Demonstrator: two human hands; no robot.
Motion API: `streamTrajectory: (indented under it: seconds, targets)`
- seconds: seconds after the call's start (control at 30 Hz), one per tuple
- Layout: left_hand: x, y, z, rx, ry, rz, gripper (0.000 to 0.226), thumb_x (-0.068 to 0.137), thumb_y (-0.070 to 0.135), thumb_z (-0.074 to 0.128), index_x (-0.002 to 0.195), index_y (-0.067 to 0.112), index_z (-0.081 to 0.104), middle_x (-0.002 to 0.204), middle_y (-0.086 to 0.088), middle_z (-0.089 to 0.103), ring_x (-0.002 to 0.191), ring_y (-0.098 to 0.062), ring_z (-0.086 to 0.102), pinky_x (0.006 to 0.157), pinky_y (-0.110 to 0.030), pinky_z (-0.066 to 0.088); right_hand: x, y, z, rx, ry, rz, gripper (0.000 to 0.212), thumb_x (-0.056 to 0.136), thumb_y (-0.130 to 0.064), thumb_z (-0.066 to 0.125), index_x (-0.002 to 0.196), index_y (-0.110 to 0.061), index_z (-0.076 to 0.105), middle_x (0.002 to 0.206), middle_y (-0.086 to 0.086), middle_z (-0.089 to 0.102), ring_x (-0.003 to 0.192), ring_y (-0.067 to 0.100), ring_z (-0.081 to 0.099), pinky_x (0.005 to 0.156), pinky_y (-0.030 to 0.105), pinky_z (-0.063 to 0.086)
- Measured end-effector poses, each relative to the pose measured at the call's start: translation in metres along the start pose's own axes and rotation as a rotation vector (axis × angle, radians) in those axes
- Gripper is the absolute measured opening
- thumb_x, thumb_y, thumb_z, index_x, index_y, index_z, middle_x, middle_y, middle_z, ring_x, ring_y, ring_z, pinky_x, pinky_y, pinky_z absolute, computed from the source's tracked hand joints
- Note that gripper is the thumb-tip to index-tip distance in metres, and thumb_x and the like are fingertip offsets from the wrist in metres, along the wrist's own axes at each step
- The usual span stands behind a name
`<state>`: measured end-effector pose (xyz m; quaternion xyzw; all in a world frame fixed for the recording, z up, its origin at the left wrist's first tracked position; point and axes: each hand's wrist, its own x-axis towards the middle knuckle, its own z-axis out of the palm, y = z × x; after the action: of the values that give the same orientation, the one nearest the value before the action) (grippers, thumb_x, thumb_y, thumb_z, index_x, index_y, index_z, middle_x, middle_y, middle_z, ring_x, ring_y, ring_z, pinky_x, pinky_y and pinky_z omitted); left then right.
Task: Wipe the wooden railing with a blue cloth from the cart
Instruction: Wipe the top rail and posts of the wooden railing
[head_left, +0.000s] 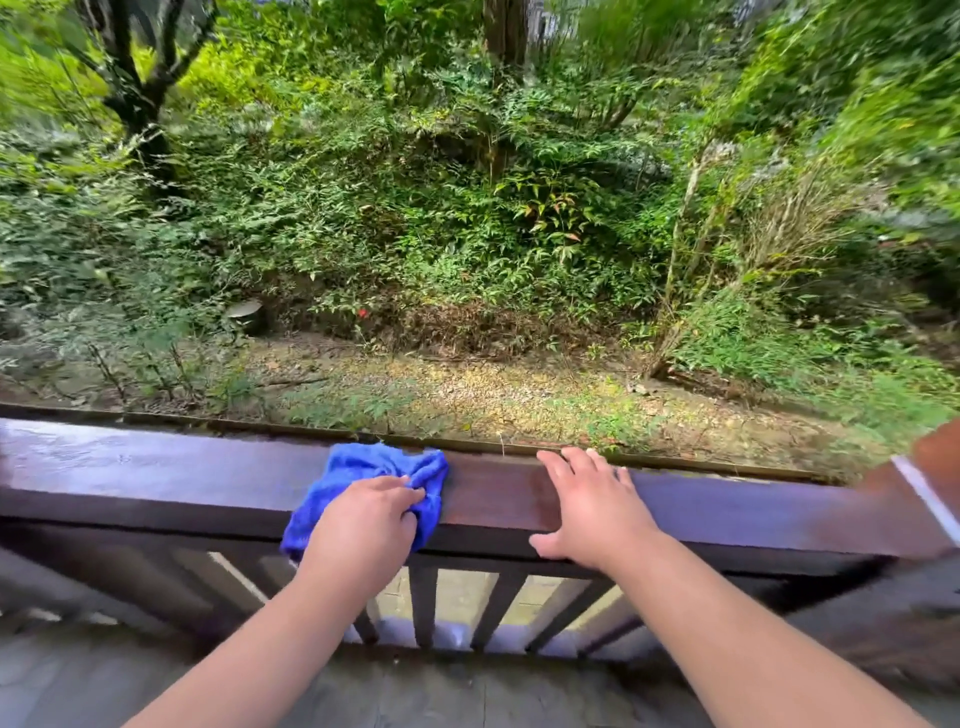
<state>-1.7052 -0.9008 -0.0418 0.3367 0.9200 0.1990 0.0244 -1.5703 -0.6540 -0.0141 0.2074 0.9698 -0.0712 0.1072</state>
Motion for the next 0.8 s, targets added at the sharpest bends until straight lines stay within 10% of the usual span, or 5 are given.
streamTrajectory:
  seconds: [0.43, 0.8]
  targets:
    - [0.045, 0.288, 0.122, -0.085, -0.191, 0.443, 0.042, 0.086, 0.023, 0.046, 0.119, 0.025, 0.072, 0.134, 0.004, 0.064, 0.125, -0.016, 0.053, 0.107, -0.026, 0.038, -0.053, 0.237, -0.018, -0.030, -0.085, 0.095, 0.122, 0.062, -0.067, 0.080, 0.158, -0.030, 0.015, 0.160, 0.008, 0.029, 0.150, 0.032, 0.024, 0.121, 0.061, 0.024]
    - [0.067, 0.410, 0.156, -0.017, -0.366, 0.631, 0.031, 0.084, 0.017, 0.048, 0.099, 0.020, 0.075, 0.108, 0.001, 0.069, 0.104, -0.025, 0.059, 0.083, -0.039, 0.050, -0.075, 0.311, -0.017, 0.023, -0.070, 0.085, 0.103, 0.069, -0.057, 0.077, 0.153, -0.026, 0.026, 0.145, 0.007, 0.038, 0.141, 0.034, 0.033, 0.120, 0.054, 0.028]
